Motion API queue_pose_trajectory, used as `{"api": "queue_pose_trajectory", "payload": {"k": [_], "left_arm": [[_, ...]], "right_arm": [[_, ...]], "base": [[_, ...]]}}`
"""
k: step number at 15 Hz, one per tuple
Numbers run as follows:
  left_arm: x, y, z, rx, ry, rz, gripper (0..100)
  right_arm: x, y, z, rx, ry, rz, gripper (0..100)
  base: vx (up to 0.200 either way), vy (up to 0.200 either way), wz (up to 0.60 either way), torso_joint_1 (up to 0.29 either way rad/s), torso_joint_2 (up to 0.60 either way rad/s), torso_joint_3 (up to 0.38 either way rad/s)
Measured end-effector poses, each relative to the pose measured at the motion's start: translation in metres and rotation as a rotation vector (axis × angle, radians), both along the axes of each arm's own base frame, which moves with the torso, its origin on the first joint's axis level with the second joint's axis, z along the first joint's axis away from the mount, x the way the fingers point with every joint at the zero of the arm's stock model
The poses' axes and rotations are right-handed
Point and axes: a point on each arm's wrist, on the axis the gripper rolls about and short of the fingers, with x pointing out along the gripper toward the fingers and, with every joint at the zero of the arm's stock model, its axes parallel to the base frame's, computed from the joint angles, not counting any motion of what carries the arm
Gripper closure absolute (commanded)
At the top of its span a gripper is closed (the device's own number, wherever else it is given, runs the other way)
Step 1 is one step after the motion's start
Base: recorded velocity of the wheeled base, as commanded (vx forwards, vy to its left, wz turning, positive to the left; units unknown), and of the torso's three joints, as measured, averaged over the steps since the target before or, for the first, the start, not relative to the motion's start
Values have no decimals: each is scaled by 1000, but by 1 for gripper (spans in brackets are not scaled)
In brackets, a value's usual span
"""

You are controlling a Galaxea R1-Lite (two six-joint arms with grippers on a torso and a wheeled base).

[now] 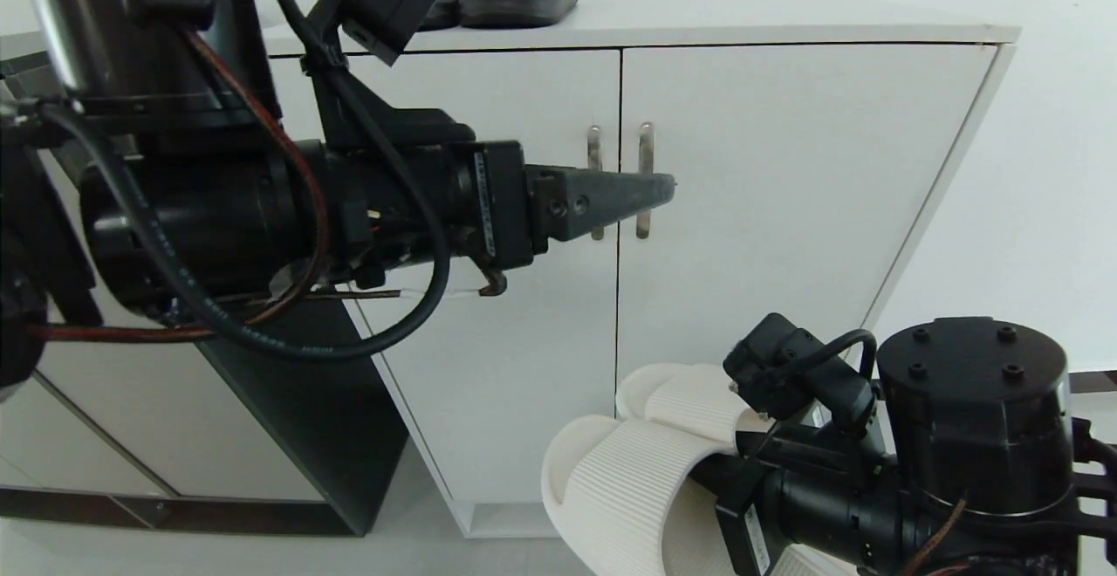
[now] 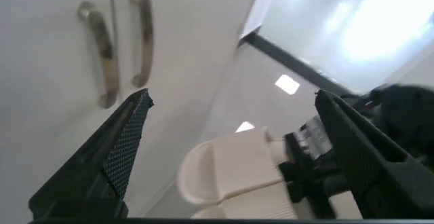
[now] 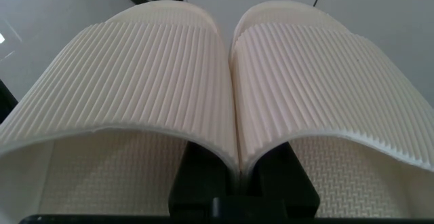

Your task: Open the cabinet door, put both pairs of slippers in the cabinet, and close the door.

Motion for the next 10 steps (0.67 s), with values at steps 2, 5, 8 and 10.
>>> {"api": "queue_pose_trajectory", "payload": {"k": [2,5,8,10], "left_arm": [[9,-9,5,-21,10,-25,0],[17,-23,4,-14,34,-83,0],[27,-34,6,-22,60,-100,0],[36,-39,5,-23,59,-82,0]], "right_arm": [[0,0,0,0,-1,0,100],[1,1,0,-1,0,1,100],[2,2,-1,-3,2,1,100],[2,3,-2,-6,3,1,100]], "base": [[0,0,0,0,0,0],[0,0,0,0,0,0],[0,0,0,0,0,0],[0,0,0,0,0,0]]}}
